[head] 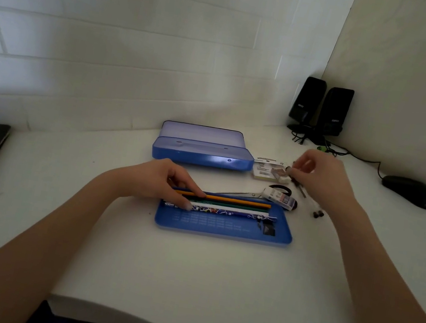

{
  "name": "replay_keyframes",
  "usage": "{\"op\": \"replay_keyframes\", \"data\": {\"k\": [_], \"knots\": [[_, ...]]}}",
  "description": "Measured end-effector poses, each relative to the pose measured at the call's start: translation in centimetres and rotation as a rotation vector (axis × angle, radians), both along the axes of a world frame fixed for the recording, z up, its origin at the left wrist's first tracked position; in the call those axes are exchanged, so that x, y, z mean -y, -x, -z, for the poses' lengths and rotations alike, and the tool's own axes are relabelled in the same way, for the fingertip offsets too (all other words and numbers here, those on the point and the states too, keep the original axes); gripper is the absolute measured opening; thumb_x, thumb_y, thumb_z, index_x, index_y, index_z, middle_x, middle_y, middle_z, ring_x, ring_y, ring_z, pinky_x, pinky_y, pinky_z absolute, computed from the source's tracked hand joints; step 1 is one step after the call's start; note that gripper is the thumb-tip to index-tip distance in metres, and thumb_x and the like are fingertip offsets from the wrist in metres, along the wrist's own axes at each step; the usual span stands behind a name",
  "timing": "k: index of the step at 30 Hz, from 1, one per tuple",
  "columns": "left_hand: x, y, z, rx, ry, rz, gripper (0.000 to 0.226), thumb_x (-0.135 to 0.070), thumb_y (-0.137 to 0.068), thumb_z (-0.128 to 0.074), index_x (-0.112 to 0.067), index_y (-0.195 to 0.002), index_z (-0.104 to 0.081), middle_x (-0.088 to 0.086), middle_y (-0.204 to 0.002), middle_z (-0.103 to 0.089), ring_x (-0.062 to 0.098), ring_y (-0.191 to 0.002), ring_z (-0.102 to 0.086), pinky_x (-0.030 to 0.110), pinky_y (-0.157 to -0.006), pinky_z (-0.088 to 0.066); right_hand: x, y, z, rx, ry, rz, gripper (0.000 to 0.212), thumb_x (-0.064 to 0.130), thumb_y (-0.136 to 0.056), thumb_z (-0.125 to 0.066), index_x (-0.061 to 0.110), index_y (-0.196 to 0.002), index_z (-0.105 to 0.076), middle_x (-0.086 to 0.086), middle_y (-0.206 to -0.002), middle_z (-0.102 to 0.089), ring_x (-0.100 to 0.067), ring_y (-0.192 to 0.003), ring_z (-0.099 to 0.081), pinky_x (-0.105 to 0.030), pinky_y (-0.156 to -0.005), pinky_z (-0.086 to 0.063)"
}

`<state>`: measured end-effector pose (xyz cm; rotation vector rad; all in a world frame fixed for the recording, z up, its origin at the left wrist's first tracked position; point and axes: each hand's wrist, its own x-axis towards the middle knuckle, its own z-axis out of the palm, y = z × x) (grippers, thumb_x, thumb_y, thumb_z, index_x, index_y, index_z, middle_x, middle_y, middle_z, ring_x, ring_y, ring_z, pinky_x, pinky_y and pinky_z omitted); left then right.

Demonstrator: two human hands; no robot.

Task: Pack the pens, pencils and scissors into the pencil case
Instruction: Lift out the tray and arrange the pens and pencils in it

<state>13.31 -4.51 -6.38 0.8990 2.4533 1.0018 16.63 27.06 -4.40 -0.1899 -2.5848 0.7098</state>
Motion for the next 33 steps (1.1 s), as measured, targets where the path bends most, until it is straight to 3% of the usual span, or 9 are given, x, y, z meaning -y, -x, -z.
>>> {"op": "replay_keyframes", "data": {"k": [5,11,16,19,23,26,29,33], "knots": [[-0.1,0.1,0.1,0.005,0.006,0.000,0.030,-0.035,-0.070,-0.080,-0.050,-0.094,-0.072,-0.018,-0.102,-0.066,0.000,-0.097,-0.060,0.014,-0.082,-0.047,-2.5,0.3,1.7,0.218,-0.004,0.167,0.012,0.027,-0.080,-0.071,0.022,-0.077,-0.061,-0.007,-0.093,-0.065,-0.020,-0.073,-0.060,-0.036,-0.067,-0.053],[0.0,0.1,0.2,0.003,0.008,0.003,0.029,-0.038,-0.069,-0.079,-0.050,-0.095,-0.071,-0.019,-0.102,-0.066,0.000,-0.098,-0.059,0.015,-0.082,-0.047,-1.4,0.7,1.7,0.334,-0.058,0.227,0.024,0.039,-0.072,-0.075,0.020,-0.075,-0.061,-0.003,-0.073,-0.061,-0.021,-0.071,-0.061,-0.034,-0.065,-0.051],[0.0,0.1,0.2,0.011,-0.003,0.003,0.029,-0.037,-0.069,-0.079,-0.049,-0.094,-0.072,-0.019,-0.100,-0.067,-0.001,-0.096,-0.059,0.017,-0.086,-0.050,-0.9,0.6,1.7,0.341,-0.098,0.300,0.027,0.034,-0.070,-0.072,0.012,-0.082,-0.062,-0.004,-0.067,-0.057,-0.018,-0.060,-0.055,-0.024,-0.053,-0.039],[0.0,0.0,0.1,0.016,-0.017,0.009,0.028,-0.034,-0.070,-0.079,-0.049,-0.093,-0.072,-0.023,-0.097,-0.068,-0.003,-0.093,-0.061,0.013,-0.080,-0.051,-1.2,0.5,1.1,0.309,0.024,0.323,0.031,0.038,-0.071,-0.072,0.010,-0.080,-0.063,-0.006,-0.068,-0.059,-0.018,-0.058,-0.055,-0.025,-0.053,-0.041],[0.0,0.1,0.2,0.007,-0.045,-0.019,0.037,-0.033,-0.069,-0.082,-0.046,-0.101,-0.069,-0.013,-0.098,-0.069,0.004,-0.091,-0.063,0.013,-0.076,-0.050,-0.7,0.1,-0.2,0.172,0.296,0.143,0.018,0.029,-0.078,-0.068,0.012,-0.075,-0.068,-0.004,-0.068,-0.066,-0.014,-0.060,-0.059,-0.024,-0.051,-0.046],[0.0,0.1,0.3,0.019,-0.074,-0.041,0.036,-0.033,-0.069,-0.081,-0.045,-0.100,-0.068,-0.013,-0.096,-0.068,0.001,-0.088,-0.062,0.010,-0.075,-0.049,1.2,-0.8,-1.1,0.247,0.447,-0.143,0.012,0.023,-0.083,-0.066,0.012,-0.082,-0.069,-0.001,-0.070,-0.071,-0.005,-0.055,-0.064,-0.016,-0.046,-0.047],[-0.1,-0.1,0.3,0.004,-0.200,-0.100,0.030,-0.033,-0.075,-0.077,-0.047,-0.099,-0.067,-0.011,-0.098,-0.067,-0.006,-0.084,-0.062,0.006,-0.072,-0.046,3.0,-1.4,-1.4,0.362,0.418,-0.374,0.012,0.026,-0.084,-0.067,0.015,-0.083,-0.071,0.005,-0.066,-0.072,0.000,-0.049,-0.061,-0.011,-0.047,-0.047],[-0.4,0.0,0.3,-0.096,-0.418,-0.229,0.040,-0.023,-0.075,-0.077,-0.044,-0.108,-0.065,-0.014,-0.095,-0.070,-0.003,-0.084,-0.064,0.013,-0.078,-0.048,4.8,-1.4,-0.9,0.439,0.369,-0.485,0.012,0.030,-0.083,-0.067,0.018,-0.082,-0.071,0.006,-0.055,-0.063,-0.001,-0.040,-0.046,-0.010,-0.041,-0.039]]}}
